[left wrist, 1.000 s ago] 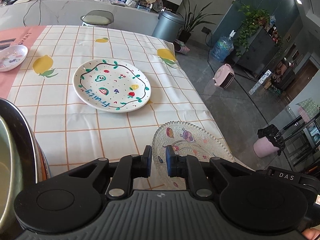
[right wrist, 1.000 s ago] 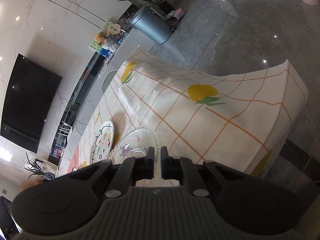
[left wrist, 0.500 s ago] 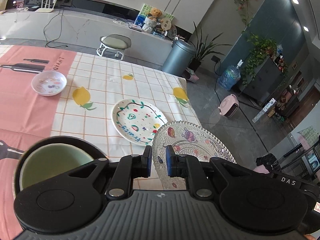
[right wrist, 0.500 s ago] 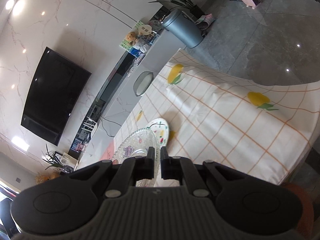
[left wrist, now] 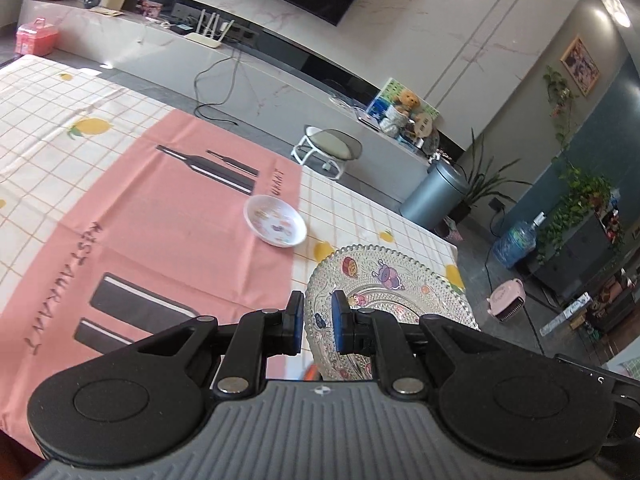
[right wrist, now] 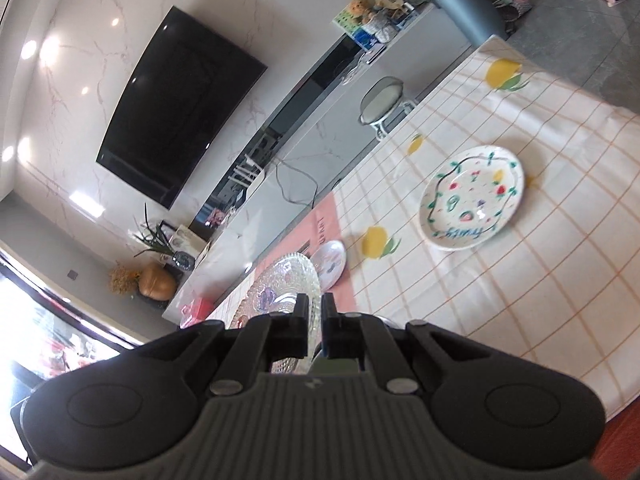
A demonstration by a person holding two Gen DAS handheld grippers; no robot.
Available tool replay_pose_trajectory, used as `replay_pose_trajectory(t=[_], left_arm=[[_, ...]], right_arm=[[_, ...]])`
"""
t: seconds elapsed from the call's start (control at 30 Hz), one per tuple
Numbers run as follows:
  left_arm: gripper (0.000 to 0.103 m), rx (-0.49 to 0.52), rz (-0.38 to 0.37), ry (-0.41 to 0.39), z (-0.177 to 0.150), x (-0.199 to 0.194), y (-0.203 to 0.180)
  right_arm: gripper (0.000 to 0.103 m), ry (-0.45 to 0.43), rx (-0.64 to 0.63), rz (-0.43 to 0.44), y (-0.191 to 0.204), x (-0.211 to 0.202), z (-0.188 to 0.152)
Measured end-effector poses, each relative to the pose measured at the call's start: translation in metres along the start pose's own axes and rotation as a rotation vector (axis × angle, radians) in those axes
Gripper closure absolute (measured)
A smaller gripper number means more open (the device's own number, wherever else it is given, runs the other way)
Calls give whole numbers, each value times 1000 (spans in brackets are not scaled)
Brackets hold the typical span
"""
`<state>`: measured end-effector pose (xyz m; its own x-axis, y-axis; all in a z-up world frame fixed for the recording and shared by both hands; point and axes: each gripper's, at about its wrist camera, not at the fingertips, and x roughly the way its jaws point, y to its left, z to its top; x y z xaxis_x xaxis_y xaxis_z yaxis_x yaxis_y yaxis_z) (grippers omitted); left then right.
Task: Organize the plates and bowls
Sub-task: 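Lift the glass plate and carry it toward the pink placemat, then lower the glass plate onto the placemat beside the stacked bowls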
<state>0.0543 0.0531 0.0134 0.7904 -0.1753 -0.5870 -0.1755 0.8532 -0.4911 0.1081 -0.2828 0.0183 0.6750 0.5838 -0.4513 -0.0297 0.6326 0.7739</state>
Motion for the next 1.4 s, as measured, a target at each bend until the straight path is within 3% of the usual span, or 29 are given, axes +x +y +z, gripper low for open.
replay_pose_trajectory(t=[0.27, 0.6, 1.4], left_arm=[[88, -73, 67, -17, 7, -12, 60], [88, -143, 125, 31, -2, -8, 118], [86, -188, 190, 87, -13, 15, 168]], right_arm=[[99, 98, -98, -20, 48, 49, -42], [99, 189, -147, -87, 60, 90, -78], [98, 254, -401, -238, 88, 148, -121]])
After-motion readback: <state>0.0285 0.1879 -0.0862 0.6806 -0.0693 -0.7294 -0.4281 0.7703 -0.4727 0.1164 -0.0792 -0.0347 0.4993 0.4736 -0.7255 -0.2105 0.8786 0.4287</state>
